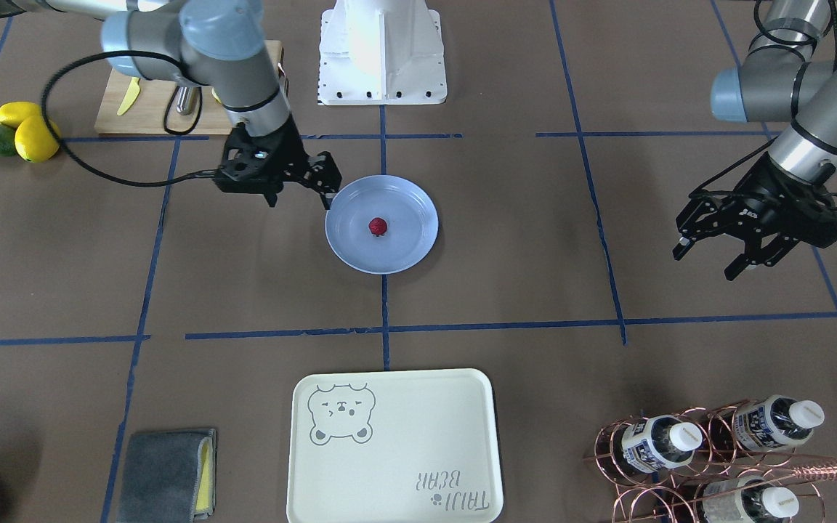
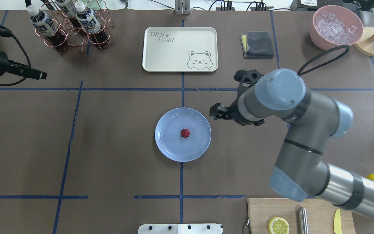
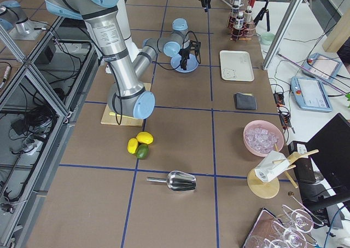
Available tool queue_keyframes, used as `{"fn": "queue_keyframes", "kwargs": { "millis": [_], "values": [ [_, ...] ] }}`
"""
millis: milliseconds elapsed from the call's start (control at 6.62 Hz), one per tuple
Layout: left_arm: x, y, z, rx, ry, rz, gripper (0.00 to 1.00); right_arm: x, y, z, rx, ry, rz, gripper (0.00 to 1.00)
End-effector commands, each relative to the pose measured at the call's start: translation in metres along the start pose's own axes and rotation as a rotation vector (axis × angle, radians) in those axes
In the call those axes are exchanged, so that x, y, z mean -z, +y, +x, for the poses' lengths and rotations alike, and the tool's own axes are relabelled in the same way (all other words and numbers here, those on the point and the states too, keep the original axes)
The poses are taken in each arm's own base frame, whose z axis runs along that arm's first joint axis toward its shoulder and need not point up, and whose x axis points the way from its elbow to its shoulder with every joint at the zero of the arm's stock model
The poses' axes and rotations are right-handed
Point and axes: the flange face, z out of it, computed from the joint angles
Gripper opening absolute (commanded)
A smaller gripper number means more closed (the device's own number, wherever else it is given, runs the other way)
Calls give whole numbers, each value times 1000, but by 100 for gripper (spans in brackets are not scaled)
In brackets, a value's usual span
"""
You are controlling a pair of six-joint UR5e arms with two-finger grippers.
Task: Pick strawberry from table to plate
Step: 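Open the right gripper to release the strawberry and withdraw the right arm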
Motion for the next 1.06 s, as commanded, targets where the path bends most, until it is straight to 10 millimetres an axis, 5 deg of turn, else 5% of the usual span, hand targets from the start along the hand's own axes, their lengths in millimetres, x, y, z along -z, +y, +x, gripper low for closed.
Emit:
{"fn": "queue_keyframes", "kwargs": {
  "millis": [0, 302, 453, 605, 907],
  "values": [
    [40, 39, -84, -108, -111, -28, 87, 54, -56, 143, 147, 48, -39, 100],
    [111, 34, -174, -103, -201, -149, 99, 85, -94, 252, 252, 82, -61, 100],
    [142, 8, -197, -83, -235, -205, 99, 93, -112, 306, 295, 87, -82, 100],
    [167, 3, -216, -41, -248, -276, 99, 96, -131, 352, 324, 108, -86, 100],
    [172, 40, -223, 98, -139, -350, 100, 97, -160, 440, 354, 97, -120, 100]
  ]
}}
